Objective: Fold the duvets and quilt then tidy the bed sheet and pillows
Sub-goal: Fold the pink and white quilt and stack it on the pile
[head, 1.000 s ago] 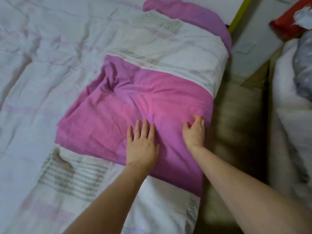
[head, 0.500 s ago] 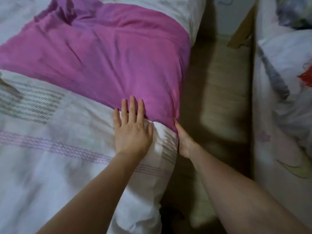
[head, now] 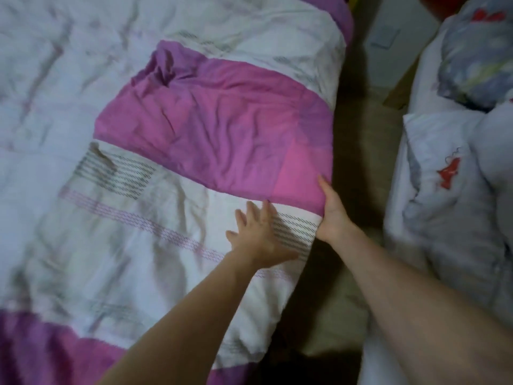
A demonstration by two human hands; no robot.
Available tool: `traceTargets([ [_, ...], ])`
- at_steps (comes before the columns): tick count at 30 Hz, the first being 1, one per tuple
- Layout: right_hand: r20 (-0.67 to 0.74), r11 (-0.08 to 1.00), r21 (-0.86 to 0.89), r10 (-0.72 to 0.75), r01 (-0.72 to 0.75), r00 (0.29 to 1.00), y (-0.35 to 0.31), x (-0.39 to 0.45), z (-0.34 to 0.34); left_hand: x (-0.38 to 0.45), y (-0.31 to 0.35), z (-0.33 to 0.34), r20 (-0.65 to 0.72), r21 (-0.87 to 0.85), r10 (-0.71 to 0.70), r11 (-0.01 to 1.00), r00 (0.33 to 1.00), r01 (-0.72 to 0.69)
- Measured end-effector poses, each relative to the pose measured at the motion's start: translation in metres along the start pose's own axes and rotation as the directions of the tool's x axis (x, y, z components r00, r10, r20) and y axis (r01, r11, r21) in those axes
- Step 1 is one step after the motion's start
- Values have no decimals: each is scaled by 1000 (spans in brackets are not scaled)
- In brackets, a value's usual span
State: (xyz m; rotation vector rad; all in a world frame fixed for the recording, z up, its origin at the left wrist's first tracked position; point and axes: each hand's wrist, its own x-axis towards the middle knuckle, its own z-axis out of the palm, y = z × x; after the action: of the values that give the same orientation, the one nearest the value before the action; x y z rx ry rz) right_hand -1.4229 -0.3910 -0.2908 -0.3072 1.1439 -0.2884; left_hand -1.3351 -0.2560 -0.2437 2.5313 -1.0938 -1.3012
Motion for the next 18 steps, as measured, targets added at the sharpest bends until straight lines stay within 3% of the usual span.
traceTargets([
  [2, -2, 1000, -28, -6, 6, 1000, -19, -17, 23, -32, 28, 14, -38, 15, -15, 1000, 999, 15],
  [4, -2, 995, -90, -42, 42, 999, -34, -30, 52, -45, 53, 21, -181, -3, -83, 996, 980, 84],
  [7, -25, 964, -198, -185, 176, 983, -48, -42, 89, -39, 73, 3, -409, -135, -200, 978, 890, 158],
  [10, 25, 908, -273, -323, 317, 946, -62, -46, 115, -29, 66, -41, -531, -255, -216, 963, 819, 88],
  [14, 28, 942, -269, -199, 199, 980, -85, -59, 148, -49, 35, -125, -648, -31, -99, 994, 755, 103],
  [18, 4, 969, -217, -122, 120, 993, -117, -66, 193, -84, 13, -198, -699, 38, -97, 984, 708, 172],
])
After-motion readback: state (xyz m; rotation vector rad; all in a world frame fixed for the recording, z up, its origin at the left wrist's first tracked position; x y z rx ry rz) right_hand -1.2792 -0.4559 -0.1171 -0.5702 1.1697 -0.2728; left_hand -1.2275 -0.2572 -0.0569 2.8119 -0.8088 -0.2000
